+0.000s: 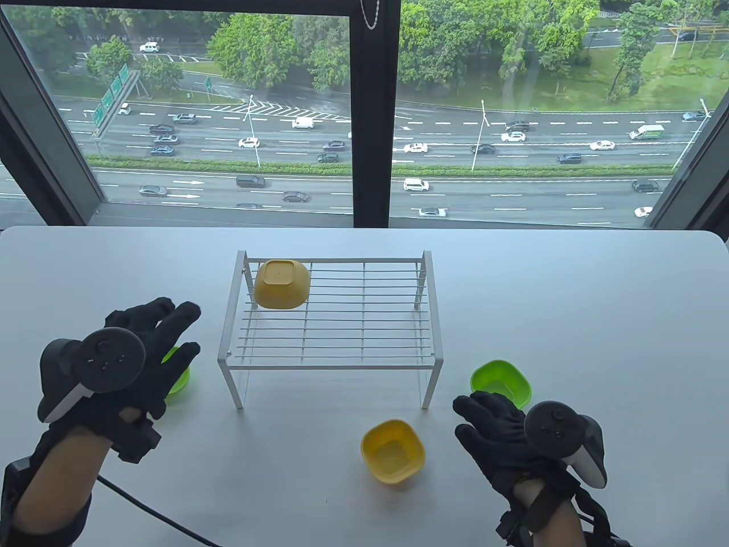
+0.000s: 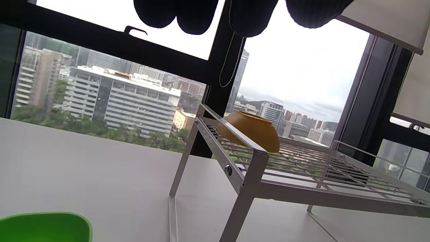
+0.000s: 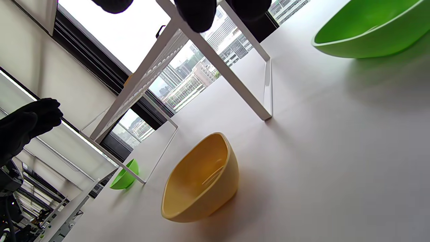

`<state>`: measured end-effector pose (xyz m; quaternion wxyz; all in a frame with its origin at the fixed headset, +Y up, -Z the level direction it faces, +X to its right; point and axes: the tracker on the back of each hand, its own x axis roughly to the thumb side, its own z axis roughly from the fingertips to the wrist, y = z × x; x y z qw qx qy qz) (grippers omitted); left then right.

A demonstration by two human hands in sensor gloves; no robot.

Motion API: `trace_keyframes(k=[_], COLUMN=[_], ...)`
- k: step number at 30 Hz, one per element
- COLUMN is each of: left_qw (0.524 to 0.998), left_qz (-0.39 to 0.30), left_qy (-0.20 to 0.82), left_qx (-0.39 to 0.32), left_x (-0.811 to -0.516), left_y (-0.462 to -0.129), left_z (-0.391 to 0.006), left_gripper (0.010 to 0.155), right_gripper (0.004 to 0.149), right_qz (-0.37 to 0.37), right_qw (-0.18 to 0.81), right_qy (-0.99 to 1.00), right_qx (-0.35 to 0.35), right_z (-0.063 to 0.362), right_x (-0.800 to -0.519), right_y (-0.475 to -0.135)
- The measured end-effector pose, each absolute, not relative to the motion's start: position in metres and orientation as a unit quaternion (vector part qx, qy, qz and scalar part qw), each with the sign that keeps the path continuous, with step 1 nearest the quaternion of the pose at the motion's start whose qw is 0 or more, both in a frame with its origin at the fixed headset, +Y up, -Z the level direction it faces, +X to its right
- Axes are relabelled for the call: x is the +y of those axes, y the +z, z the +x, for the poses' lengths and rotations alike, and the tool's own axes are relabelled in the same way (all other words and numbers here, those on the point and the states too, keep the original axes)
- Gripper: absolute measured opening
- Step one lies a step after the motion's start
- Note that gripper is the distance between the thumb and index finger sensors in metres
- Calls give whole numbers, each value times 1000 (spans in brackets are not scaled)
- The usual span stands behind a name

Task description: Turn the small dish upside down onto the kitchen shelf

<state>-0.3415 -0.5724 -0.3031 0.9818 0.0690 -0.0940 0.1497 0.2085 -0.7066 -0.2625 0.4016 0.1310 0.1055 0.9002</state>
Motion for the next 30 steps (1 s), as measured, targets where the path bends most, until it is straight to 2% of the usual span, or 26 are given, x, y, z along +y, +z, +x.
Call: trace_keyframes(k=[8, 17, 30], left_qw=[978, 976, 986], left_qz=[53, 49, -56], left_qy=[197, 207, 157], left_qx=[-52, -42, -3], left_x=[-615, -648, -702], left_y=[-297, -311, -327], left_z=[-380, -390, -400], left_gripper=[66, 66, 74], right_gripper=[70, 70, 71], right_qz=[124, 117, 115], right_qw=[404, 393, 388], right_qy=[900, 903, 903], right_qx=[108, 129, 143], right_z=[209, 207, 205], right_x=[-707, -715, -718], right_y=[-262, -262, -265])
